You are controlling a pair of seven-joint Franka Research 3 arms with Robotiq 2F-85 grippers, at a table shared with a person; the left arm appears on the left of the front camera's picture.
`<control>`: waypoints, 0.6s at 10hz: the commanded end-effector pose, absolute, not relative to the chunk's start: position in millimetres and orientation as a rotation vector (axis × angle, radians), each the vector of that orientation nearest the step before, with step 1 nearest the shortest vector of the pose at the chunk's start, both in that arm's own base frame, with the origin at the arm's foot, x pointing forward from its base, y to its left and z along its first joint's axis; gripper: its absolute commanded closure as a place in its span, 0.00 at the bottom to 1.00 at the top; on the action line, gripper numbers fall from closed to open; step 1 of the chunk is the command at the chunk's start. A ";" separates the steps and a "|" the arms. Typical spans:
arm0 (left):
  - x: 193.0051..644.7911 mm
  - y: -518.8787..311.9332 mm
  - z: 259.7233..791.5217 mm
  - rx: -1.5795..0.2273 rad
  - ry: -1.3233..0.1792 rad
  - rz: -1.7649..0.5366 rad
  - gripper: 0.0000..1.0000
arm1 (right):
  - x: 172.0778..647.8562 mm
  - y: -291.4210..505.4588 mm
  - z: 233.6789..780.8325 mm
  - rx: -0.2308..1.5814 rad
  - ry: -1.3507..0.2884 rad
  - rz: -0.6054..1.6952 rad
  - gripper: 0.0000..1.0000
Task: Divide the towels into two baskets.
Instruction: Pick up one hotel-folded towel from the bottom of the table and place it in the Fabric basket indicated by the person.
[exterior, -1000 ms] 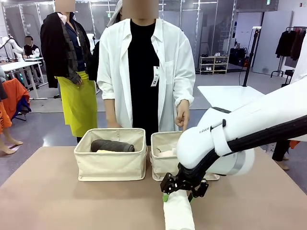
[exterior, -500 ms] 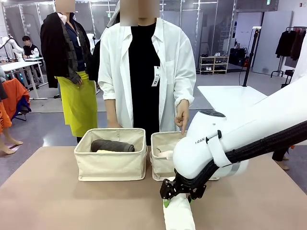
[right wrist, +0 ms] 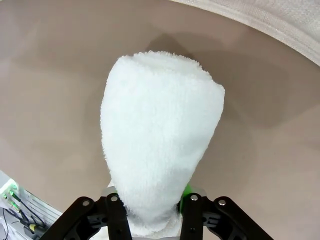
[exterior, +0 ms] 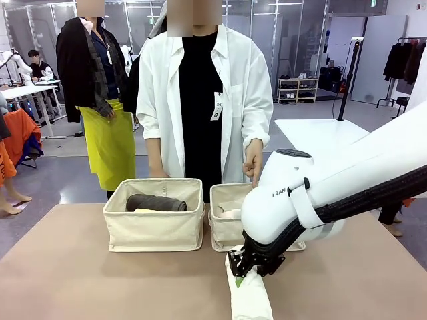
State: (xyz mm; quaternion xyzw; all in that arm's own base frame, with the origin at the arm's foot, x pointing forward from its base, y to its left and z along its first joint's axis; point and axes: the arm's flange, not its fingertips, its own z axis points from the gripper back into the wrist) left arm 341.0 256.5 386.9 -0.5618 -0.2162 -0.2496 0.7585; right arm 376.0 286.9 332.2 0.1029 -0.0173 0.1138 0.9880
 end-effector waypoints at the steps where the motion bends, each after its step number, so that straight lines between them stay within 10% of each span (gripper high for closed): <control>1: 335.8 256.0 389.3 -1.221 -0.481 -0.543 0.00 | 377.4 280.2 336.5 0.200 0.035 0.230 0.91; 6: 335.8 256.0 389.3 -1.221 -0.481 -0.543 0.00 | 367.9 251.3 445.1 0.143 0.072 0.611 0.91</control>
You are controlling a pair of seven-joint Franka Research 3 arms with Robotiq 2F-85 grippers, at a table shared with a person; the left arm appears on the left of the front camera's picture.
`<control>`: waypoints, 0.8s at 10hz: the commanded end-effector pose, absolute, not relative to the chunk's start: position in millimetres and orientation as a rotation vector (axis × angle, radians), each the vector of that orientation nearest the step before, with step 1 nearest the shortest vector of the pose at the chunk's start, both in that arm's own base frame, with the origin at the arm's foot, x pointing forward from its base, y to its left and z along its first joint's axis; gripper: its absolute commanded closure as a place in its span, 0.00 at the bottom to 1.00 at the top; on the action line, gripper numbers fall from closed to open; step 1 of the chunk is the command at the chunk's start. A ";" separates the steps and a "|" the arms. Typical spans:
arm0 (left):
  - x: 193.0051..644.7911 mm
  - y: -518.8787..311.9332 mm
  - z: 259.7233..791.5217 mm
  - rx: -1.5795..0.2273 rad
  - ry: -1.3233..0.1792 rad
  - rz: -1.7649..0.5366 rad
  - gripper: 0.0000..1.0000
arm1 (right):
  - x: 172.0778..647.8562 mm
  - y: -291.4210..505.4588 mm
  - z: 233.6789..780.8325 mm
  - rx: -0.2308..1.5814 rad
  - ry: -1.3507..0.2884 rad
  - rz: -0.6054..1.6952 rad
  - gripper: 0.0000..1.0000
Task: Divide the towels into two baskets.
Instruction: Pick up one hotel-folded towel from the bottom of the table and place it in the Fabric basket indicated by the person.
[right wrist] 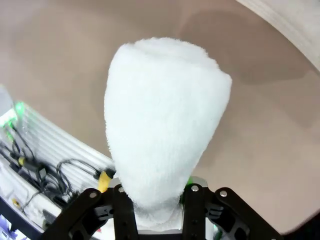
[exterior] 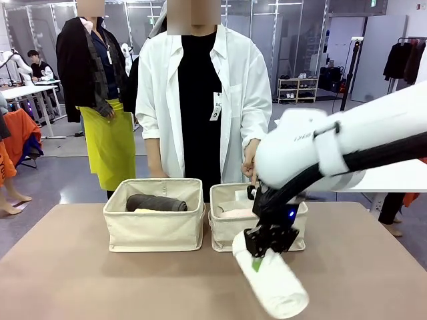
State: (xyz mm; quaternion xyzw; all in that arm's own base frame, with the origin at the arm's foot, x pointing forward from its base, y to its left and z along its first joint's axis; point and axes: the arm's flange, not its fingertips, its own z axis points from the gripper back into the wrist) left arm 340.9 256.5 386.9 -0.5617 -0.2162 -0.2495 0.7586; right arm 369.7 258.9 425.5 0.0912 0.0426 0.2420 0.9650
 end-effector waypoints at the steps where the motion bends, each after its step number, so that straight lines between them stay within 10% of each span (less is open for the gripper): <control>1: 335.8 256.0 389.3 -1.221 -0.481 -0.543 0.00 | 363.8 247.9 460.5 0.081 0.076 0.784 0.91; 5: 335.8 256.0 389.3 -1.221 -0.481 -0.543 0.00 | 326.3 226.0 505.6 -0.097 0.035 1.589 0.91; 8: 335.8 256.0 389.3 -1.221 -0.481 -0.543 0.00 | 306.1 202.5 518.6 -0.052 -0.022 1.761 0.91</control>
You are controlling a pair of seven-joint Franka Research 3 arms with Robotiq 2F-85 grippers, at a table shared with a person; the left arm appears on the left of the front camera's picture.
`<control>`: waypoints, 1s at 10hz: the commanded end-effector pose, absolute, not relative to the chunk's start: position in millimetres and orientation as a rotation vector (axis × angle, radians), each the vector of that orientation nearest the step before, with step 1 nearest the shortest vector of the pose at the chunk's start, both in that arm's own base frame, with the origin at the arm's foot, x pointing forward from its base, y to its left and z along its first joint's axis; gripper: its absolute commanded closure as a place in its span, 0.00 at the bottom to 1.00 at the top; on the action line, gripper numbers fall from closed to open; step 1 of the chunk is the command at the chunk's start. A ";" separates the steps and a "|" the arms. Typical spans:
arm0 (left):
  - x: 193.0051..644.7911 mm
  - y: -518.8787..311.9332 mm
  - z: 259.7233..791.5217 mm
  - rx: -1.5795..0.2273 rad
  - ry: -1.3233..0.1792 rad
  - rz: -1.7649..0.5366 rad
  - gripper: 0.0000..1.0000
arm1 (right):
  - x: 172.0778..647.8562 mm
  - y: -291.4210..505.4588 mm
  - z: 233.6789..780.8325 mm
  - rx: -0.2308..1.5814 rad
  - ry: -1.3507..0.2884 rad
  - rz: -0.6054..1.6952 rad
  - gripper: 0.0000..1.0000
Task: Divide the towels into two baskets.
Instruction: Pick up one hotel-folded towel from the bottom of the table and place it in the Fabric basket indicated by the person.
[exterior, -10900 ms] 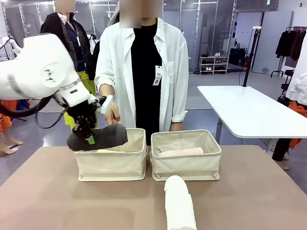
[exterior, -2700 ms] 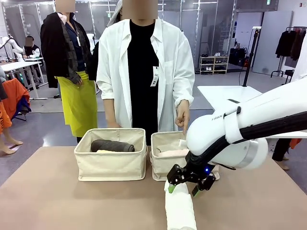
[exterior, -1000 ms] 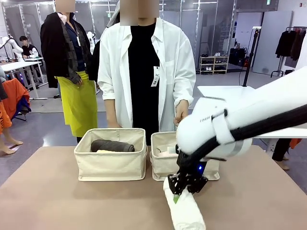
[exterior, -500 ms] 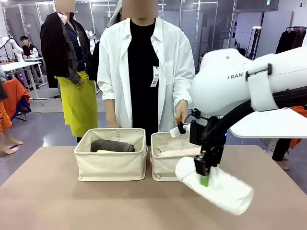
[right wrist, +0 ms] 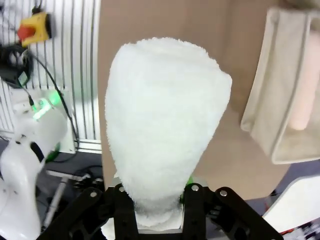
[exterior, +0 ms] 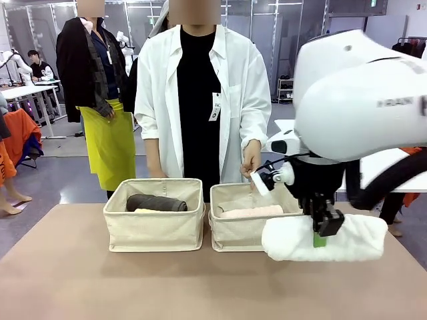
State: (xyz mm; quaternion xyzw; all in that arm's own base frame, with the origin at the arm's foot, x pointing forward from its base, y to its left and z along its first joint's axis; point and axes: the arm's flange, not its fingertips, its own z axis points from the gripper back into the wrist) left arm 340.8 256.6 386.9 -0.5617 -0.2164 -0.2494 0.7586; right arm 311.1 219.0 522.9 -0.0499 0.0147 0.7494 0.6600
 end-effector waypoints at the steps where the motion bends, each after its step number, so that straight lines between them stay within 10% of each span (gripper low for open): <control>1: 335.8 256.0 389.3 -1.221 -0.481 -0.543 0.00 | 318.8 227.5 517.8 -0.114 0.071 1.585 0.91; 5: 335.8 256.0 389.3 -1.221 -0.481 -0.543 0.00 | 318.8 227.5 517.8 -0.114 0.071 1.585 0.91; 6: 335.8 256.0 389.3 -1.221 -0.481 -0.543 0.00 | 318.3 221.5 511.6 -0.098 0.062 1.617 0.63; 10: 335.8 256.0 389.3 -1.221 -0.481 -0.543 0.00 | 413.8 257.0 550.1 -0.234 -0.104 1.687 0.63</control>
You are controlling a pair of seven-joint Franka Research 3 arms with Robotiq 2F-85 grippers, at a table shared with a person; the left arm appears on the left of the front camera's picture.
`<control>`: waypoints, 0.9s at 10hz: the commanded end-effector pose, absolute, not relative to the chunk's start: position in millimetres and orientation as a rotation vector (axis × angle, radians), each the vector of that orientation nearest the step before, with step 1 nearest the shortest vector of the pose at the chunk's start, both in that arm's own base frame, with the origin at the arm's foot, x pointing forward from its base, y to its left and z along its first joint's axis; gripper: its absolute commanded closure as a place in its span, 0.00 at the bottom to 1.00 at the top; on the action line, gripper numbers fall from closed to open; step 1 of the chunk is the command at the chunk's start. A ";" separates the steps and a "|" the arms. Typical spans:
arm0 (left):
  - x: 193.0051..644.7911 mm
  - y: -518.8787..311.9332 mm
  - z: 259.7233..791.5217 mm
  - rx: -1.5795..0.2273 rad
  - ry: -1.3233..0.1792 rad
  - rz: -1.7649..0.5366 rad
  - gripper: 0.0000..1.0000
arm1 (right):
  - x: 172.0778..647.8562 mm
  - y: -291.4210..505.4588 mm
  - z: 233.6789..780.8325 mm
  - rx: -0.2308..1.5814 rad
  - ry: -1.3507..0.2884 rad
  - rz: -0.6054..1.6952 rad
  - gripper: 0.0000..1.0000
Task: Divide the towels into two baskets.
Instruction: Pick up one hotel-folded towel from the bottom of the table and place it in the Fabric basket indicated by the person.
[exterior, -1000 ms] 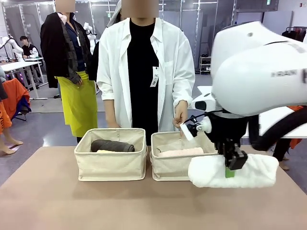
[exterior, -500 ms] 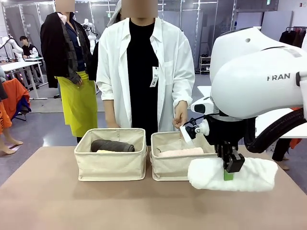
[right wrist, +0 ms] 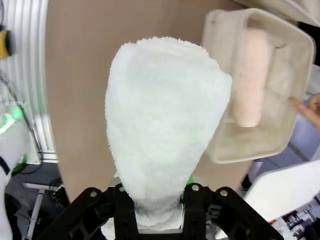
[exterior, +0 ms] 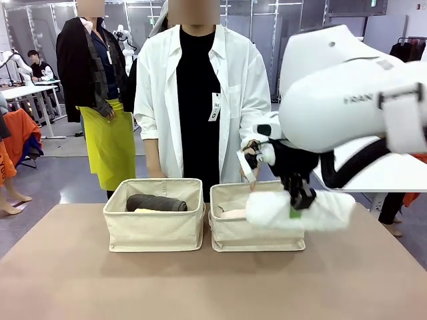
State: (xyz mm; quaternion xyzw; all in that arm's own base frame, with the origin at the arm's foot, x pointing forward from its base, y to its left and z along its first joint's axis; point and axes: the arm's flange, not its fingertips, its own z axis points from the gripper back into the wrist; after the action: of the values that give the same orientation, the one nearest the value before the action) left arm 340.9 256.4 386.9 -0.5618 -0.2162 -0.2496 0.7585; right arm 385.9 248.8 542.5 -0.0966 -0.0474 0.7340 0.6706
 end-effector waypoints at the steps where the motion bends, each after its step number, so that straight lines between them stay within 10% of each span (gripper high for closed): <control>1: 335.8 256.0 389.3 -1.221 -0.481 -0.543 0.00 | 446.7 264.8 547.4 -0.267 -0.100 1.710 0.63; 8: 335.8 256.0 389.3 -1.221 -0.481 -0.543 0.00 | 578.1 310.4 456.9 -0.220 -0.078 1.698 0.63; 9: 335.8 256.0 389.3 -1.221 -0.481 -0.543 0.00 | 581.1 311.5 451.7 -0.241 -0.084 1.689 0.51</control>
State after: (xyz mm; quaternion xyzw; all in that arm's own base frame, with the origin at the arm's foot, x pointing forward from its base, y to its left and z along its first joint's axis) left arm 340.8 256.3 386.8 -0.5619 -0.2162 -0.2495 0.7585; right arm 577.8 307.3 447.1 -0.0929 -0.0389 0.7573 0.6452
